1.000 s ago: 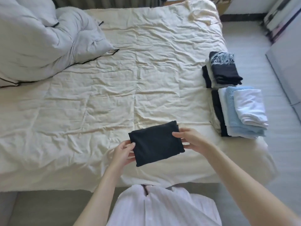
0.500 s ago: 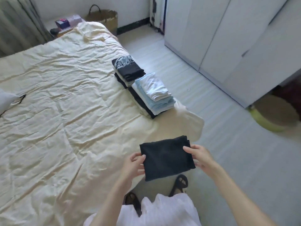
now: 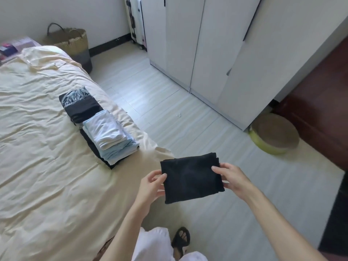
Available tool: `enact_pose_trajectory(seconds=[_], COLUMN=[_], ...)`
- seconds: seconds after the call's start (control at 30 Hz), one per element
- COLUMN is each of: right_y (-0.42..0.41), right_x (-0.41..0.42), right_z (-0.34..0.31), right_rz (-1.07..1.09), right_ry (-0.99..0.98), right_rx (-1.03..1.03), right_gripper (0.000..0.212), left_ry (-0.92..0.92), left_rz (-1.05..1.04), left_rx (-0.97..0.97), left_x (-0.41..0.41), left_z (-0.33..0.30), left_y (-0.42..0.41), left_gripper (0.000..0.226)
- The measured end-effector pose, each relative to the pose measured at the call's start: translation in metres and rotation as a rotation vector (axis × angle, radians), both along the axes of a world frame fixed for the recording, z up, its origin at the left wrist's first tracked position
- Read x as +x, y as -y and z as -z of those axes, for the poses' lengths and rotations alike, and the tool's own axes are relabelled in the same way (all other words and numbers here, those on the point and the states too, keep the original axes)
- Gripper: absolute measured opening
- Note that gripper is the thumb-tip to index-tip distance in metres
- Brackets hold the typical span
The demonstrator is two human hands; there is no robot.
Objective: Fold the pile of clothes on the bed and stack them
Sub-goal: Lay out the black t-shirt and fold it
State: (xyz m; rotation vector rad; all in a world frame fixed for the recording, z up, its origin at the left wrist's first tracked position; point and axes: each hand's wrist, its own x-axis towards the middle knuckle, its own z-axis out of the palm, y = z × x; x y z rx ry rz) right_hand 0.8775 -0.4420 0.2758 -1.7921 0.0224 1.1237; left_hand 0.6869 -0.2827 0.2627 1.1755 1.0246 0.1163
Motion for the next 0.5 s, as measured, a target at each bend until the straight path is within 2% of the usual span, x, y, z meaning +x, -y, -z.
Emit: enact_pose_trajectory(seconds=[0.27, 0.5], right_y=[-0.027, -0.100], right_x=[0.126, 0.258], right_z=[-0.007, -0.004], right_rz=[-0.028, -0.108], right_ry=[0.034, 0.070], right_rx=[0.032, 0.013], right_gripper=[0.016, 0.019], left_ry=[0.002, 0.044], left_rz=[-0.008, -0.102], left_rx=[0.027, 0.005], left_x=[0.126, 0.245], left_z=[0.002, 0.015], left_y=[-0.029, -0.081], left_gripper=[0.011, 0.017])
